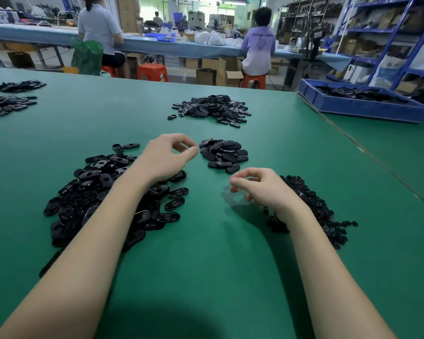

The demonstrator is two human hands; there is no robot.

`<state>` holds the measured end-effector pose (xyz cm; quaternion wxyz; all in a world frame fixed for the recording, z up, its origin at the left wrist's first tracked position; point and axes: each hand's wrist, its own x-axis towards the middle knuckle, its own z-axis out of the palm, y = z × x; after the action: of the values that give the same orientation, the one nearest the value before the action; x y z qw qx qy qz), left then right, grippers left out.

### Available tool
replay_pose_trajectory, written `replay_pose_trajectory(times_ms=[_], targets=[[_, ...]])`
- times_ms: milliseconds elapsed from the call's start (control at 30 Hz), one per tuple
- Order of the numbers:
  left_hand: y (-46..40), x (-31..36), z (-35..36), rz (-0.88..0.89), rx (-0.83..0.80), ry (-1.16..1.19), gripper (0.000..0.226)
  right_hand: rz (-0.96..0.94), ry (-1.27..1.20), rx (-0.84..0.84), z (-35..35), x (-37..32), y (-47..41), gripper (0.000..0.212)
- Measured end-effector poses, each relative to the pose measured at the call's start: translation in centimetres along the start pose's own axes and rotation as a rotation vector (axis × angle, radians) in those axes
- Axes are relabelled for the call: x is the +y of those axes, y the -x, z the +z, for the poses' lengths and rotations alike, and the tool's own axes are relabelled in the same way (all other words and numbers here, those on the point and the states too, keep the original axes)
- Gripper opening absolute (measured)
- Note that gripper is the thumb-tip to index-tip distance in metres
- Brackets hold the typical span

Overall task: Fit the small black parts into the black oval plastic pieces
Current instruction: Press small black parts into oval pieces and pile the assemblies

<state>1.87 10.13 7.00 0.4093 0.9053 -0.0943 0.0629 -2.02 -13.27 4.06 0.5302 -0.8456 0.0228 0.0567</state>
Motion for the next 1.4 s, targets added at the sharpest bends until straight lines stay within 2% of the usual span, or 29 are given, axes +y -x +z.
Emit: replay_pose_trajectory(times_ms=[167, 267, 400, 600, 700, 1000, 1100, 1167, 1300, 1400], targets=[[1.9, -1.0, -2.4, -0.031, -0.205, -0.292, 0.010, -0.048, 0.101, -0.028, 1.4, -0.4, -0.1, 0.007], [2.2, -1.4, -2.7, -0.062, -0.262, -0.357, 0.012, -0.069, 0.166, -0.060, 2.1, -0.4, -0.2, 0.007], [2.4, -1.6, -2.2, -0.083, -0.321, -0.383, 0.004, -0.071, 0.232, -0.143, 2.7, -0.4, -0.2, 0.009], [2.4, -1.4, -1.3, -0.093, -0.331, -0.488, 0.032, -0.071, 0.254, -0.145, 2.9, -0.2, -0.3, 0.009], [2.4, -1.5, -1.0, -0.103, -0.341, -0.556, 0.032, -0.069, 0.254, -0.158, 2.9, -0.3, -0.2, 0.010], [2.7, -1.1, -0.3, -0.123, -0.382, -0.523, 0.011, -0.063, 0.254, -0.175, 2.7, -0.5, 0.0, 0.010], [2.7, -0.8, -0.5, -0.090, -0.359, -0.516, 0.001, -0.068, 0.259, -0.180, 2.7, -0.6, 0.1, 0.011], [2.7, -0.4, -0.5, -0.031, -0.317, -0.492, 0.005, -0.075, 0.252, -0.183, 2.6, -0.8, 0.2, 0.011], [3.0, 1.1, 0.5, 0.101, -0.297, -0.282, 0.009, -0.067, 0.070, -0.213, 1.8, -1.3, 0.5, 0.011], [3.2, 1.7, 2.1, 0.099, -0.261, -0.085, 0.007, -0.097, 0.064, -0.145, 0.5, -1.3, 0.4, 0.011]])
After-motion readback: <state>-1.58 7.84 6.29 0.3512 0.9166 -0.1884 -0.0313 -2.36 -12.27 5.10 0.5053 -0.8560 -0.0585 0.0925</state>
